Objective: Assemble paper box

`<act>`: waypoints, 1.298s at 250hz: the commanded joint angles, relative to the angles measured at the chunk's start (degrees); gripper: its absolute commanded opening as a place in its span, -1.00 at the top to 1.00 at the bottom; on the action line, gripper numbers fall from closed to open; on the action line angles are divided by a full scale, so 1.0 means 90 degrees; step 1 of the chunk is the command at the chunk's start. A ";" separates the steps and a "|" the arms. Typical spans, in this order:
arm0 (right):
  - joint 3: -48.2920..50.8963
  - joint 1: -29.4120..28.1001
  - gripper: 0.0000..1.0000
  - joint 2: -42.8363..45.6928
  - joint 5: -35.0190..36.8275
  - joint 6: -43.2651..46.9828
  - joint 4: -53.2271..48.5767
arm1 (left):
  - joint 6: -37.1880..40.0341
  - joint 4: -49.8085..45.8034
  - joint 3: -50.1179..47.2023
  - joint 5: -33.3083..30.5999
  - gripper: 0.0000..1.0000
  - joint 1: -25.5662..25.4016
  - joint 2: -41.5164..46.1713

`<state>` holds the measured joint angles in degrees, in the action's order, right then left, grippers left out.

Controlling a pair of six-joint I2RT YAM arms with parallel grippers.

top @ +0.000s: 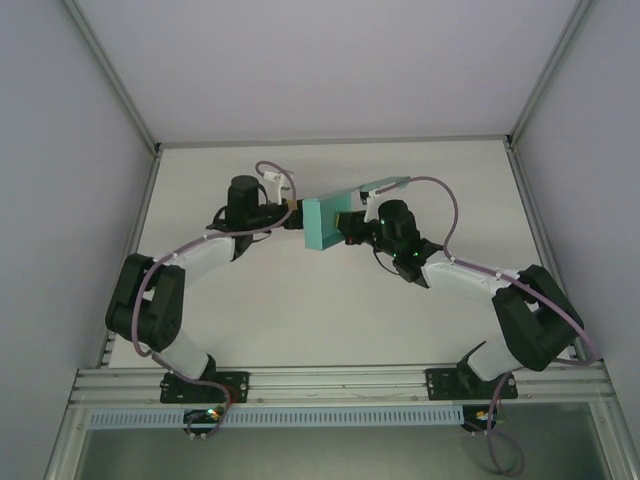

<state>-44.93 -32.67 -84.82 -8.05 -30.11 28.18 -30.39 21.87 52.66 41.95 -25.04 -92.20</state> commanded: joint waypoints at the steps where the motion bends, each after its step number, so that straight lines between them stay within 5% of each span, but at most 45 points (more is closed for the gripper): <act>1: -0.0318 -0.0084 1.00 0.0202 -0.0266 -0.0275 0.1093 | 0.0479 -0.0370 0.0091 0.0338 -0.89 -0.0418 -0.0133; 39: -0.0555 -0.0092 1.00 -0.0013 -0.0726 -0.0203 0.0945 | 0.0550 -0.0407 0.0145 0.0362 -0.89 -0.0585 -0.0174; 90: -0.0912 -0.0475 1.00 -0.0161 -0.0152 0.1293 -0.0014 | 0.0122 0.0204 0.0161 0.0804 -0.88 -0.0650 -0.0204; 128: -0.1643 -0.1144 1.00 -0.0485 0.1271 0.3179 -0.1707 | 0.0057 0.0251 0.0279 0.0917 -0.88 -0.0676 -0.0128; 199: -0.1912 -0.0832 0.95 -0.0671 0.2139 -0.0024 -0.1950 | 0.0226 -0.0013 0.0351 0.0829 -0.88 -0.0847 -0.0002; 243: -0.2330 -0.0794 0.93 -0.0624 0.2721 -0.0964 -0.2433 | 0.0349 -0.0157 0.0324 0.0440 -0.88 -0.1143 0.0224; 284: -0.2348 -0.0760 0.88 -0.0562 0.2217 -0.0304 -0.2387 | 0.0556 -0.0602 0.0262 0.0087 -0.89 -0.1235 0.0430; 325: -0.2020 -0.0748 0.93 -0.0018 0.2898 0.0404 -0.3154 | 0.0152 -0.2150 0.0069 -0.1982 -1.00 -0.0756 0.0910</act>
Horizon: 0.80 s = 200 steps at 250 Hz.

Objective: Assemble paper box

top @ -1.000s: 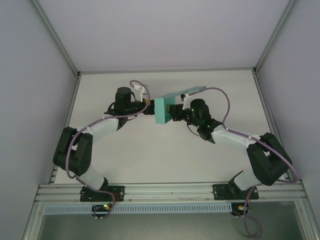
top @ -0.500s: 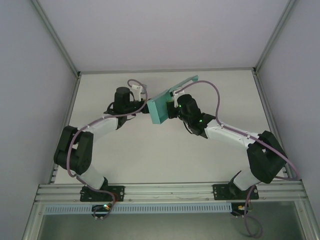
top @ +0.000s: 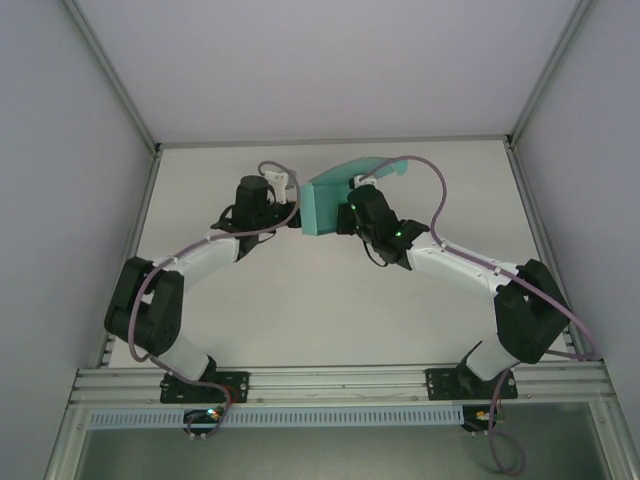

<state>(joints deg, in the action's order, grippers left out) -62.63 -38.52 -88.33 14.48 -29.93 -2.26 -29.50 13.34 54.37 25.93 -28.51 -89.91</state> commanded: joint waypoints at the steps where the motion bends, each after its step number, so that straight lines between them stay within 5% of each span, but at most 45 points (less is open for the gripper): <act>1: -0.0043 -0.0096 0.94 0.0387 0.0433 0.0386 0.0201 | 0.0034 -0.1235 -0.0131 -0.0248 -1.00 -0.0354 0.0674; 31: 0.0206 -0.0042 0.94 0.0820 0.1239 0.0314 -0.0474 | -0.0339 -0.1907 -0.0765 -0.1741 -1.00 0.0109 0.1317; 102: 0.0030 0.0024 0.90 0.0377 0.1669 -0.0030 -0.2142 | -0.0233 -0.3820 -0.1284 -0.3516 -1.00 0.0841 0.2821; 200: -0.0590 -0.0065 0.90 -0.1650 0.1150 -0.1049 -0.3481 | -0.0048 -0.3843 -0.1590 -0.3452 -1.00 0.1039 0.3339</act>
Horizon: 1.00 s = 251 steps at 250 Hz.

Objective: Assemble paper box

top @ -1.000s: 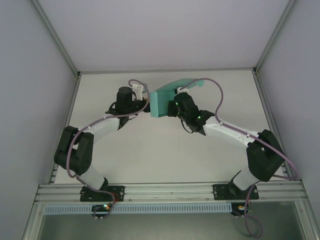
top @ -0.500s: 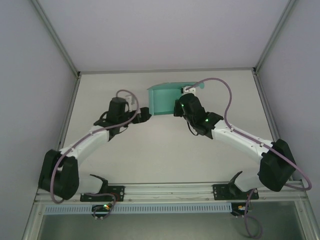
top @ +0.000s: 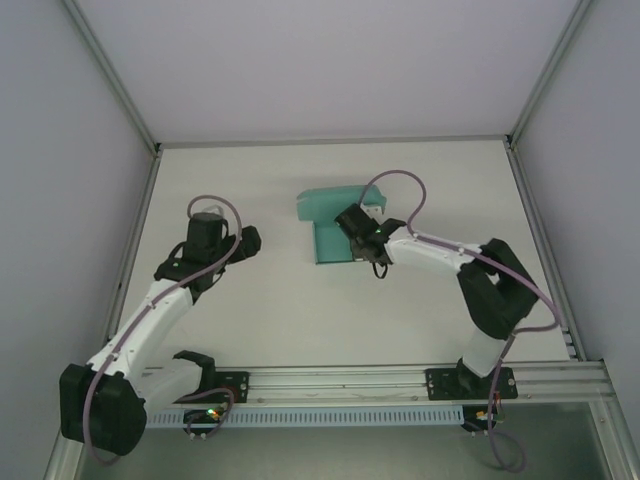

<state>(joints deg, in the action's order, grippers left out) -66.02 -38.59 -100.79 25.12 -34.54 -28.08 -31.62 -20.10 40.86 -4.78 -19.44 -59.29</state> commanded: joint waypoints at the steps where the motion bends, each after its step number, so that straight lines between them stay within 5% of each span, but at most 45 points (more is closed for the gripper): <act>1: -0.0214 -0.0058 0.89 -0.0275 -0.0040 -0.0551 -0.0612 | 0.0190 -0.0119 -0.0093 -0.0033 -1.00 0.0031 -0.0073; 58: -0.0021 -0.0065 0.70 -0.0623 -0.0394 -0.1009 -0.0465 | 0.0355 0.0360 -0.0206 0.0535 -1.00 0.0029 -0.0227; 168: 0.0011 -0.0058 -0.12 0.0221 -0.0370 -0.0559 -0.0277 | 0.0785 0.0425 0.0294 0.0930 -1.00 -0.0154 -0.0514; 217: 0.0604 0.0105 -0.99 0.1506 -0.0277 0.1094 0.0628 | 0.1912 0.0461 0.1010 0.1679 -1.00 -0.0386 -0.1182; 233: 0.0951 0.0376 -0.99 0.1995 -0.0909 0.2227 0.1329 | 0.2303 0.0437 0.1370 0.2004 -1.00 -0.0396 -0.1579; 251: 0.1134 0.0853 -0.99 0.2273 -0.2529 0.3700 0.1840 | 0.2858 0.0404 0.1781 0.2416 -1.00 -0.0391 -0.2048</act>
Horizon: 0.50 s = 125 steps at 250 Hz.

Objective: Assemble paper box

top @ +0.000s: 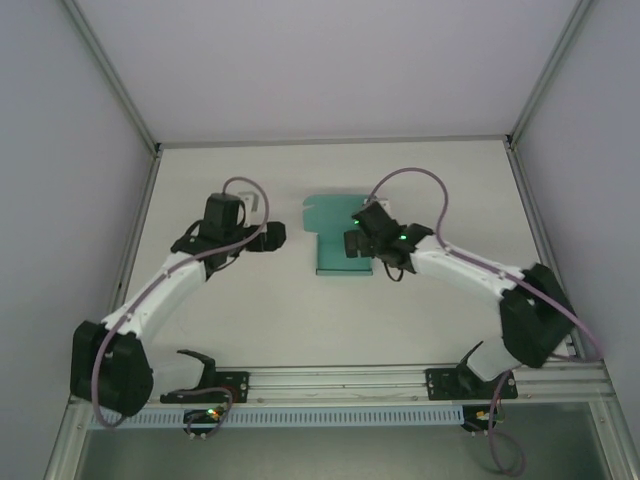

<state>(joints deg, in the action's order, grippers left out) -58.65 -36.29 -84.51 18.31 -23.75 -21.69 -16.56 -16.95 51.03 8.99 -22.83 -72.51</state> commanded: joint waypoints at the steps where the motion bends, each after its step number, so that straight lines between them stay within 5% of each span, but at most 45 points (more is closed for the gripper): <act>1: 0.0311 0.0621 -0.99 0.0464 -0.1834 0.2555 0.1136 | 0.1219 0.0051 0.0675 0.0910 -1.00 -0.0018 -0.0602; 30: -0.0167 0.1268 -0.99 0.0562 -0.3427 0.3942 0.0858 | 0.2184 -0.0195 0.1407 0.1654 -1.00 -0.0012 -0.1404; 54: -0.0901 0.1613 -1.00 0.0034 -0.4008 0.4631 0.0197 | 0.2768 -0.0794 0.2191 0.1805 -1.00 -0.0035 -0.2090; 125: -0.2957 0.1929 -0.68 -0.1868 -0.3865 0.6185 -0.2047 | 0.4606 -0.2693 0.3962 0.1994 -0.65 -0.0316 -0.3660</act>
<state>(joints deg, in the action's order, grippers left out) -80.82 -19.81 -96.60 -14.85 22.98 -27.92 13.74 -30.13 81.71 25.43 -23.44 -102.00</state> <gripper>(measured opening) 0.863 0.866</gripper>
